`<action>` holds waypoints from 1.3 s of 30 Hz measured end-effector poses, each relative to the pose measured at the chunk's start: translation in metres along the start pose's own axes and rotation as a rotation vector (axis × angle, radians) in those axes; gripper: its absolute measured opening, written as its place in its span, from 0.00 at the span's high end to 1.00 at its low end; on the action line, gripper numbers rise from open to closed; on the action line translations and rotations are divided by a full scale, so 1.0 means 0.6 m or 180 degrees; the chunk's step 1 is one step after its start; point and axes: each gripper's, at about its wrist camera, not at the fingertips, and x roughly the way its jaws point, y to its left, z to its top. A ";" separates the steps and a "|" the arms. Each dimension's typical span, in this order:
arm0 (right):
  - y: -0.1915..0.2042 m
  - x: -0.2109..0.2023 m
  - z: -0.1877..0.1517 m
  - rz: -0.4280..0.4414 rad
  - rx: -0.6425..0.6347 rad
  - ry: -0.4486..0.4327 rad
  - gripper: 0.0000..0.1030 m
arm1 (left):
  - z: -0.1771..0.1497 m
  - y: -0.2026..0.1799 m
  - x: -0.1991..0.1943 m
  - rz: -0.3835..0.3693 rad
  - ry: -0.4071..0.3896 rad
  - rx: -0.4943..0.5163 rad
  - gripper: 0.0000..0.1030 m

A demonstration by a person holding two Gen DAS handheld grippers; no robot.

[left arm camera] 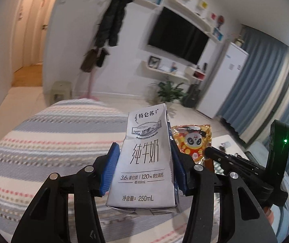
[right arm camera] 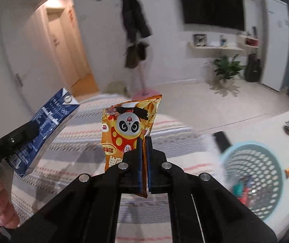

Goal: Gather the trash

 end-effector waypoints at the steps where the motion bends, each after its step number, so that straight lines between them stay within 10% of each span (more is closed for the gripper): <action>1: -0.017 -0.010 0.000 -0.0062 0.0037 -0.0040 0.98 | 0.002 -0.019 0.005 -0.0043 -0.0002 0.0048 0.53; 16: -0.338 -0.057 -0.095 -0.1197 0.0737 0.0015 0.98 | -0.075 -0.279 0.203 -0.0640 0.0546 0.0590 0.53; 29: -0.453 0.000 -0.196 -0.1106 0.1254 0.0549 0.95 | -0.147 -0.328 0.324 -0.0680 0.1077 0.0683 0.48; 31: -0.459 0.002 -0.195 -0.1092 0.1282 0.0569 0.82 | -0.146 -0.323 0.320 -0.0666 0.1065 0.0662 0.42; 33: -0.465 -0.005 -0.199 -0.1091 0.1348 0.0514 0.45 | -0.145 -0.313 0.312 -0.0666 0.1046 0.0607 0.38; 39: -0.441 -0.027 -0.189 -0.1030 0.1267 0.0429 0.42 | -0.140 -0.286 0.266 -0.0619 0.0888 0.0531 0.28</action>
